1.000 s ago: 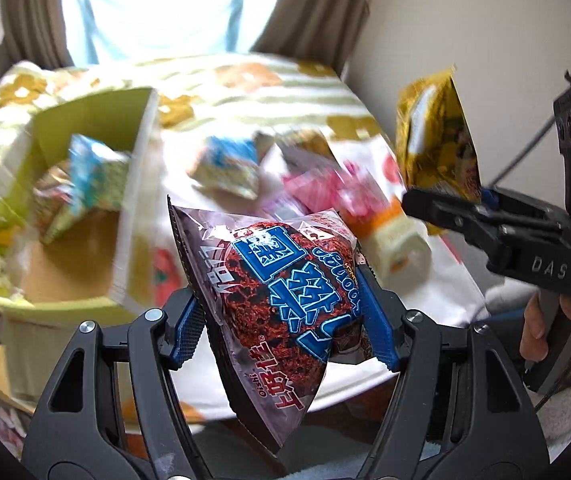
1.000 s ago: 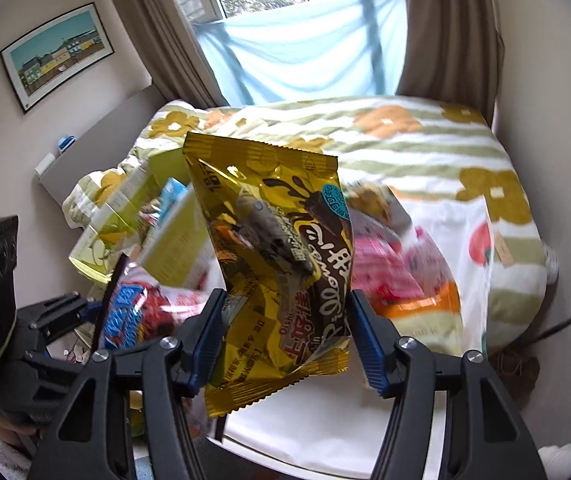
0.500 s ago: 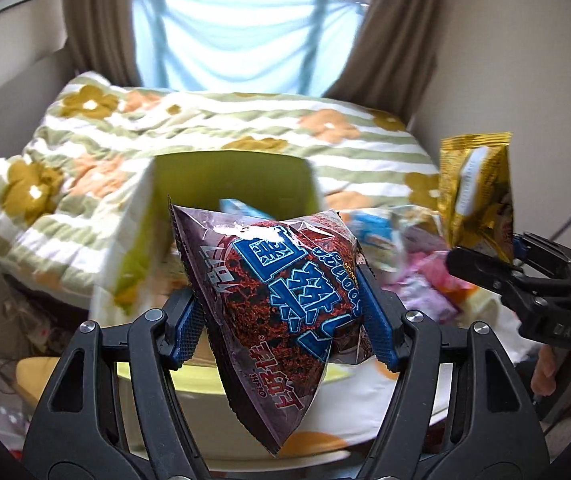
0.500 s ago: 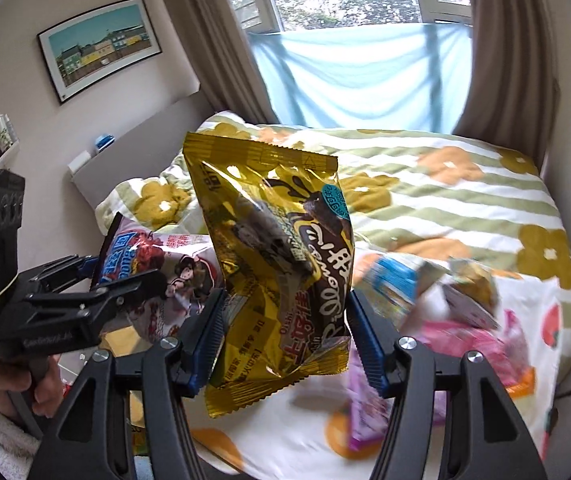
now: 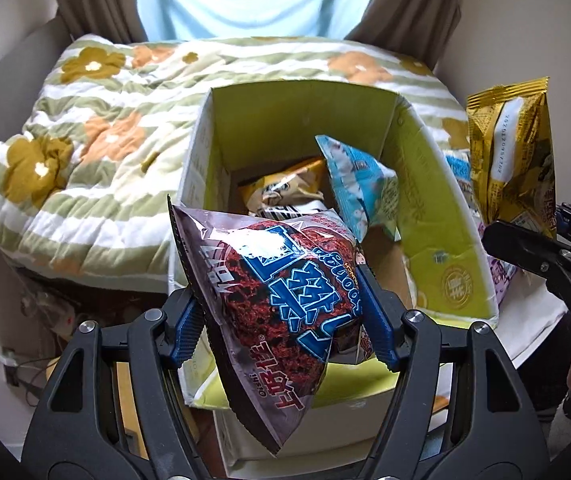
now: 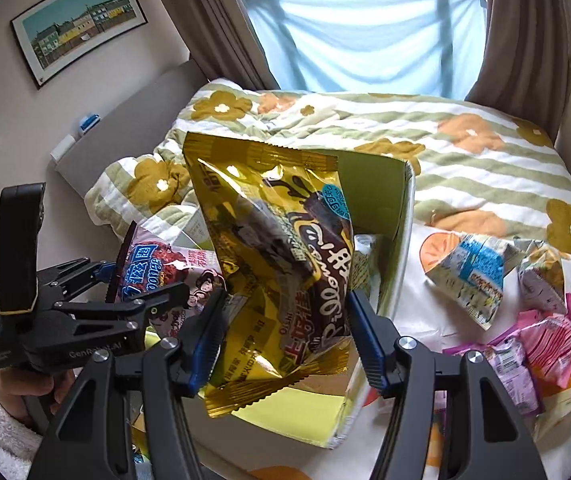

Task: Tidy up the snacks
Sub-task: 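Carry both bags over the box and release them inside, then move both tools back over the remaining snack bags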

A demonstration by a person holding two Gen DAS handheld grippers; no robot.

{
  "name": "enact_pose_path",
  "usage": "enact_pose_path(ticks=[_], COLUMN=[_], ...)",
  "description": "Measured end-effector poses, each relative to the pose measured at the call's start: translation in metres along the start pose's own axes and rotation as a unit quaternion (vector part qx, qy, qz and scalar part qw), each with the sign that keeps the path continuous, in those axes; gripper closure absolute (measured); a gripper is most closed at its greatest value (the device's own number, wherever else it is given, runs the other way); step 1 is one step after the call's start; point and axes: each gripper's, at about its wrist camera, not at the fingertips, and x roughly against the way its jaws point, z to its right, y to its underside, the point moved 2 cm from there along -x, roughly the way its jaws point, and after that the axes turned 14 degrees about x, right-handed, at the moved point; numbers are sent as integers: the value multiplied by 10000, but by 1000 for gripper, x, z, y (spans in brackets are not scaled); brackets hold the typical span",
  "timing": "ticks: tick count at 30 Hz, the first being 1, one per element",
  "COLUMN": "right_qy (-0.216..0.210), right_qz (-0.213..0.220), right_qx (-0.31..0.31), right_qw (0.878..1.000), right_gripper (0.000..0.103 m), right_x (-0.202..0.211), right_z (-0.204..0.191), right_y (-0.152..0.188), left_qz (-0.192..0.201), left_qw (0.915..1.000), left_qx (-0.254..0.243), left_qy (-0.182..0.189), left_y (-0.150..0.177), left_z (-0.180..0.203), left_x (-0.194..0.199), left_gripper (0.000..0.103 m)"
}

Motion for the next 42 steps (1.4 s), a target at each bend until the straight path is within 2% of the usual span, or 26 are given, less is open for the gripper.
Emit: enact_pose_path(ticks=[2, 4, 5, 6, 10, 19, 26, 27, 29, 30, 31, 42], right_qy=[128, 109, 105, 113, 113, -188, -212, -214, -238, -267, -320, -235], right_qz=[-121, -168, -189, -210, -282, -338, -409, -397, -273, -194, -107, 65], right_qx=[-87, -211, -258, -283, -264, -255, -305, -339, -490, -566, -621, -497], right_qw=[9998, 9996, 9994, 9993, 9992, 9989, 9985, 9984, 9981, 9979, 9975, 9985], right_gripper=[47, 47, 47, 47, 47, 47, 45, 44, 30, 13, 5, 4], right_x=[-7, -10, -10, -11, -15, -30, -44, -45, -45, -44, -42, -29], right_z=[-2, -1, 1, 2, -1, 2, 6, 7, 12, 14, 15, 17], right_y=[2, 3, 3, 3, 3, 8, 11, 11, 11, 11, 12, 15], left_qz=[-159, -169, -162, -116, -48, 160, 214, 214, 201, 200, 203, 304], left_qw=[9998, 9997, 9997, 9998, 9998, 9997, 9988, 9985, 9981, 9979, 9978, 9980], left_qx=[-90, -125, -139, -147, -117, 133, 361, 420, 521, 552, 571, 474], left_qy=[59, 85, 80, 81, 139, -101, -252, -266, -262, -262, -264, -284], left_y=[1, 0, 0, 0, -1, -1, -1, -1, -1, 0, 0, 6], left_z=[0, 2, 3, 3, 1, -3, -9, -11, -14, -15, -16, -5], left_x=[-9, -12, -14, -14, -12, -7, -4, -5, -6, -5, -5, 2], left_gripper=[34, 25, 7, 1, 0, 0, 0, 0, 1, 1, 1, 0])
